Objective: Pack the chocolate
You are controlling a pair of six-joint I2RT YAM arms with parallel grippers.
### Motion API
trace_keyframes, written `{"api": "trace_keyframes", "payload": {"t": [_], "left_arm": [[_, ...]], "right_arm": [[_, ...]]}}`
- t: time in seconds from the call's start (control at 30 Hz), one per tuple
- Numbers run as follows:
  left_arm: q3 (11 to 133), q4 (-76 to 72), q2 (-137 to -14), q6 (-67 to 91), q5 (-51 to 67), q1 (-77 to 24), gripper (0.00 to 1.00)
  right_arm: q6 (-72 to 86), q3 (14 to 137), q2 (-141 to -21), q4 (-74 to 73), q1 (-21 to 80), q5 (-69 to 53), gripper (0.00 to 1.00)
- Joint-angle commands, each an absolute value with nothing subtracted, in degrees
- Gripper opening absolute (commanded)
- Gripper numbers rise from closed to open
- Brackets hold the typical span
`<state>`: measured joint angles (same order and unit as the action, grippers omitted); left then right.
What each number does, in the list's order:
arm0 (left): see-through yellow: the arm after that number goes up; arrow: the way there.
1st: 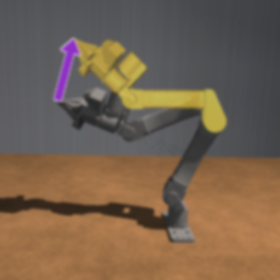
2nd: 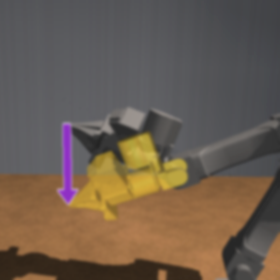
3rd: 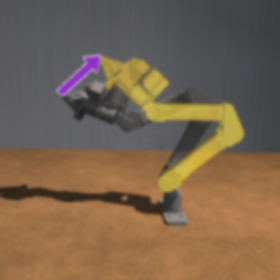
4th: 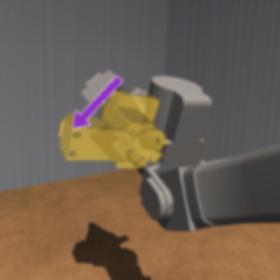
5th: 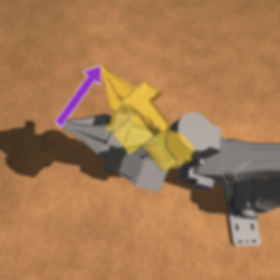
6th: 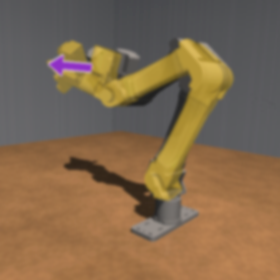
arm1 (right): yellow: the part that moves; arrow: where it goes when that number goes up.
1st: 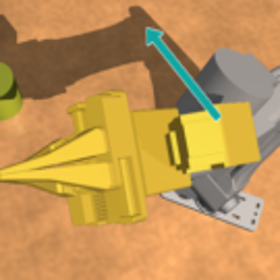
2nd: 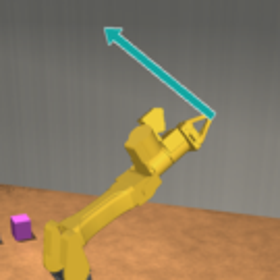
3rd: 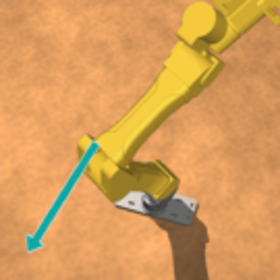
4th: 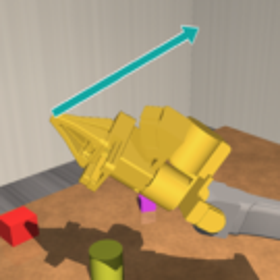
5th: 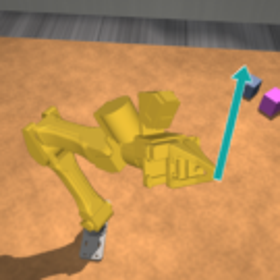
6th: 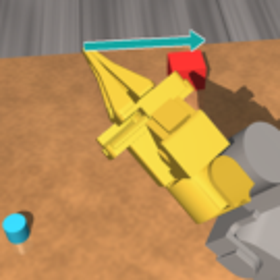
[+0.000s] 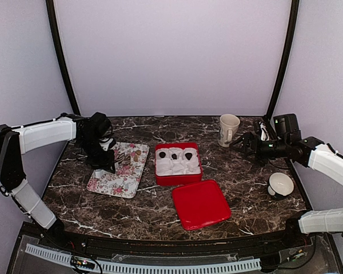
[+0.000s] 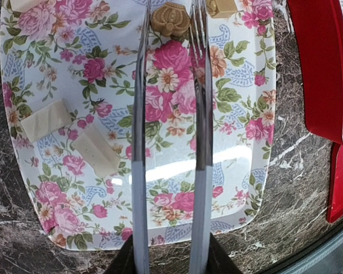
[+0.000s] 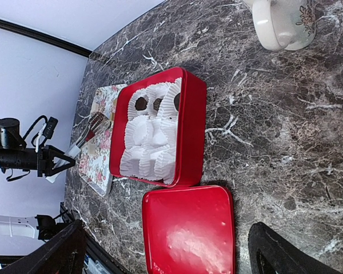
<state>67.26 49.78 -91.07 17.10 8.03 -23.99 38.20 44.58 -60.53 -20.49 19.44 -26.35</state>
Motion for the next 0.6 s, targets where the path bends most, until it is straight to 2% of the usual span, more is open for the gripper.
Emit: {"api": "trace_keyframes", "payload": {"t": [0.0,0.57], "left_arm": [[69.2,50.6,-89.7,16.4,7.1,-23.8,0.31],[75.5,53.2,-80.6,17.1,11.1,-25.3,0.28]], "right_arm": [[38.4,44.9,-59.5,-18.9,19.2,-26.4,1.00],[38.3,44.9,-59.7,-18.0,19.2,-27.5,1.00]]}}
